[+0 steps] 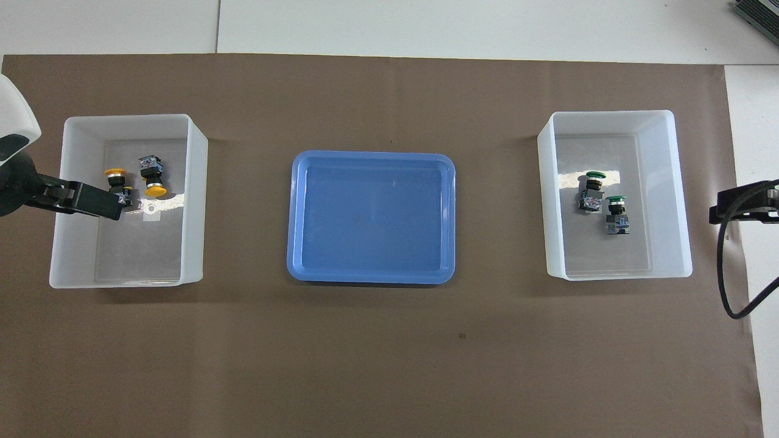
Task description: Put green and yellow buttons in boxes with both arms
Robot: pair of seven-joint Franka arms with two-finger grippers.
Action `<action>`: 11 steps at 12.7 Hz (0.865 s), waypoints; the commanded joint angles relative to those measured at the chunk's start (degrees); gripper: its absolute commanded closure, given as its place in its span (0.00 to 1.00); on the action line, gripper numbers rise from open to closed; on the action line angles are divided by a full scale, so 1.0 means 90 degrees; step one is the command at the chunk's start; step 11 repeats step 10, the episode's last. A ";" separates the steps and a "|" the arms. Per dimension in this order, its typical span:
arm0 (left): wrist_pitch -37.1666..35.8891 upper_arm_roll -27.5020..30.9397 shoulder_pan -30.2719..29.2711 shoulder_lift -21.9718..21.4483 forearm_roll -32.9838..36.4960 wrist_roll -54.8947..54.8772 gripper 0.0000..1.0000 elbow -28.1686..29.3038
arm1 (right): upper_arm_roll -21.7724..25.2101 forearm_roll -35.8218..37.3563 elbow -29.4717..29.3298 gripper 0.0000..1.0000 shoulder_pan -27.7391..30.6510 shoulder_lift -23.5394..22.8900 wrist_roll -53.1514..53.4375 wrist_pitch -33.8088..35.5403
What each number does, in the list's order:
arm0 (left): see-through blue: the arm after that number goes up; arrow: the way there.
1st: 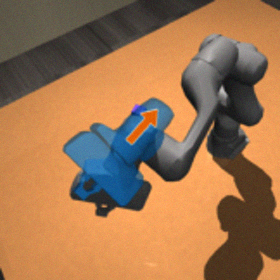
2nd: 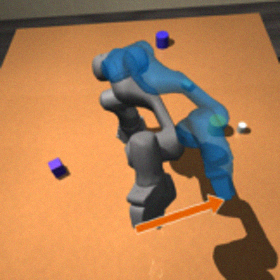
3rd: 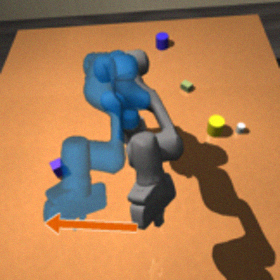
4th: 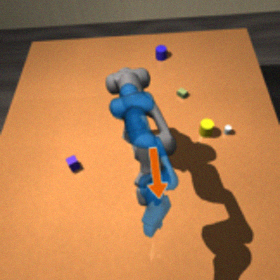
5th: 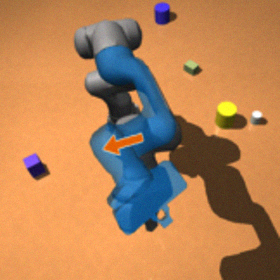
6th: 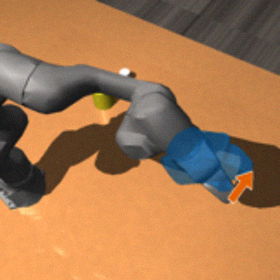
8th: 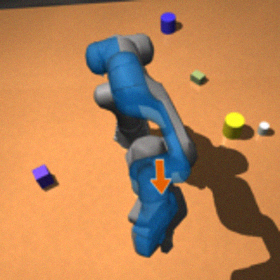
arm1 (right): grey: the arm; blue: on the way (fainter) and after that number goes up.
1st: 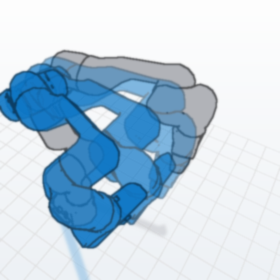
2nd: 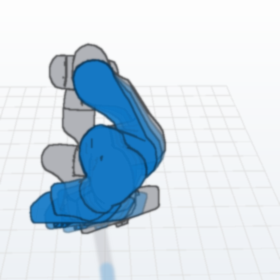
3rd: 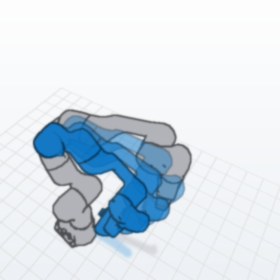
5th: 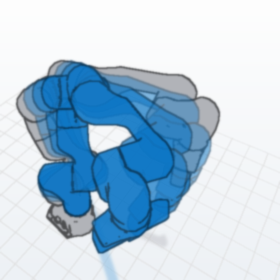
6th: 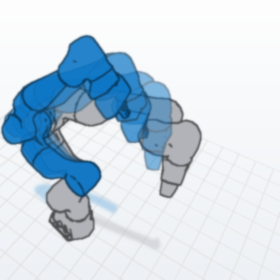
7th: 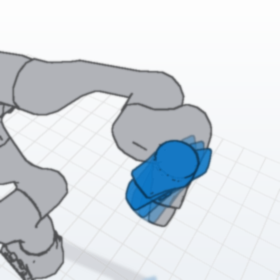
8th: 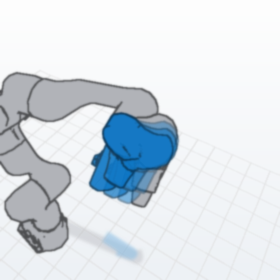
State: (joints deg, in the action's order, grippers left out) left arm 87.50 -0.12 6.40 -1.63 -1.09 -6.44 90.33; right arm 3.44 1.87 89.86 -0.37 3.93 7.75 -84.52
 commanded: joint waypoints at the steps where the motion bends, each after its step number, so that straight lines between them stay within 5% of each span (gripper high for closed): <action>1: -0.0073 0.0004 0.0011 -0.0121 0.0092 0.0081 0.00 0.0090 | -0.0051 -0.0090 -0.0629 0.00 0.0139 -0.0378 -0.0158 0.0300; 11: -0.0073 0.0004 0.0011 -0.0121 0.0092 0.0081 0.00 0.0090 | -0.0051 -0.0091 -0.0150 0.00 0.0022 -0.0182 -0.0412 -0.0267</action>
